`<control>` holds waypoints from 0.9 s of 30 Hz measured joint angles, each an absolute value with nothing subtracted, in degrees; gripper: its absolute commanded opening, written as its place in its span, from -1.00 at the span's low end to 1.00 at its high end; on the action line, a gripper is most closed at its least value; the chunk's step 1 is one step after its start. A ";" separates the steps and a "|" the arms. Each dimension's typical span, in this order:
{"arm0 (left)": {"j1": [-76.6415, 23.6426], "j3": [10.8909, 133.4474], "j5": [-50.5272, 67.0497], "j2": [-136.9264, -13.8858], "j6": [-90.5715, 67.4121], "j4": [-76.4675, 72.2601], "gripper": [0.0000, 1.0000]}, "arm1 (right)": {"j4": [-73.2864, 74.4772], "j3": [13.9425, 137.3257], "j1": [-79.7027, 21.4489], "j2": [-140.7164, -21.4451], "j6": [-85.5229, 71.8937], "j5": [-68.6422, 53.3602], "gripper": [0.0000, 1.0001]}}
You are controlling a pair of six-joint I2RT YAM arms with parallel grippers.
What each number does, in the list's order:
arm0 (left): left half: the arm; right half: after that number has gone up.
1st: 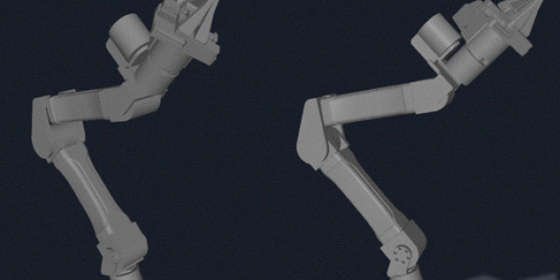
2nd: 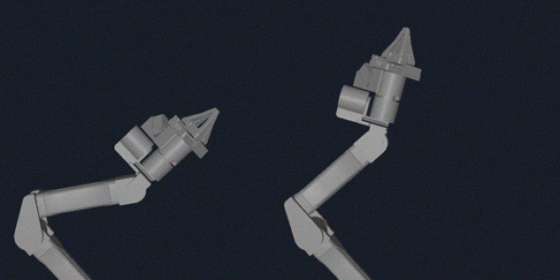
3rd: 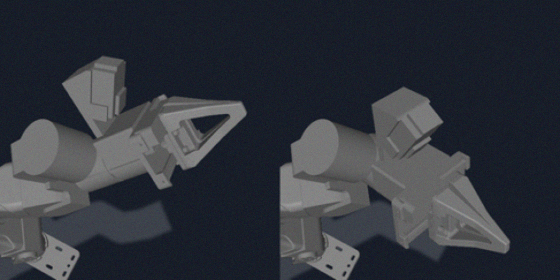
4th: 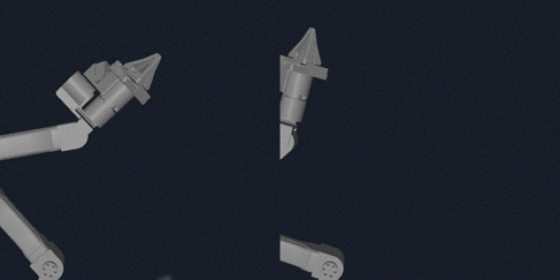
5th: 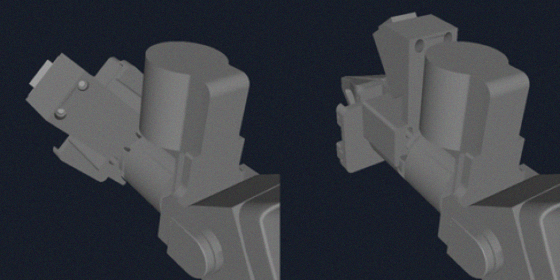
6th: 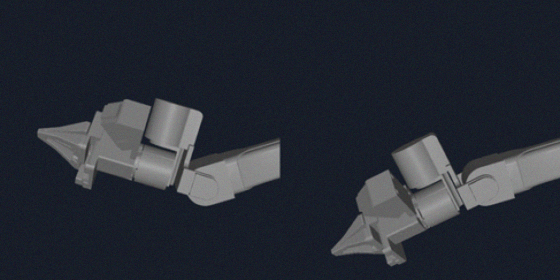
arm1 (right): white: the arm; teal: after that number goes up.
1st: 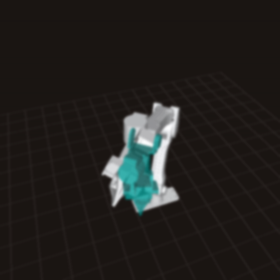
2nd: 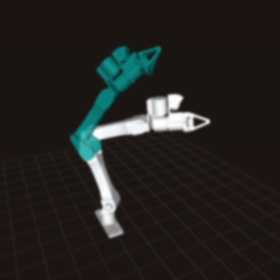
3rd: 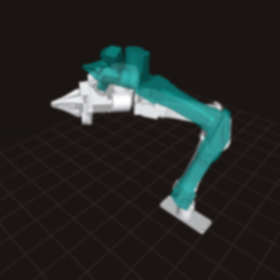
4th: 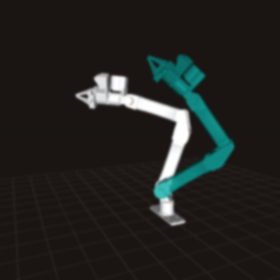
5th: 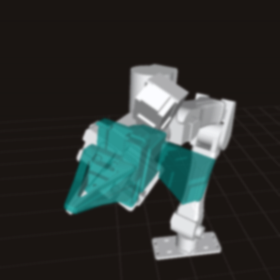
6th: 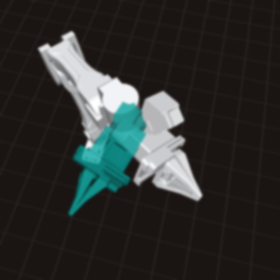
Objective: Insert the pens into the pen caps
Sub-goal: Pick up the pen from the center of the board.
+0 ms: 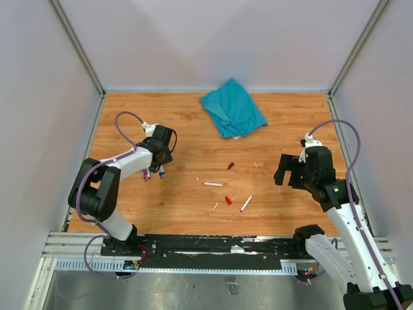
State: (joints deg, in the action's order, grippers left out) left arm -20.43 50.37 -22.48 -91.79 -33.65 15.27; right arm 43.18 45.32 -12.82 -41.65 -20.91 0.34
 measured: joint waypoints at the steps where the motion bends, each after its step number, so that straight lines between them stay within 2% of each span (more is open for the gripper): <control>1: -20.43 50.37 -22.50 -91.79 -33.67 15.27 -0.16 | 43.13 45.32 -12.82 -41.69 -20.91 0.23 0.97; 27: -20.40 50.35 -24.73 -93.01 -34.74 14.79 -0.22 | 43.11 45.30 -12.82 -41.85 -20.91 -0.01 0.97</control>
State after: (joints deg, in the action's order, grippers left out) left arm -20.40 50.35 -24.73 -93.01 -34.74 14.79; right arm 43.11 45.30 -12.82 -41.85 -20.91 -0.01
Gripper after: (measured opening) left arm 0.400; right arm 0.986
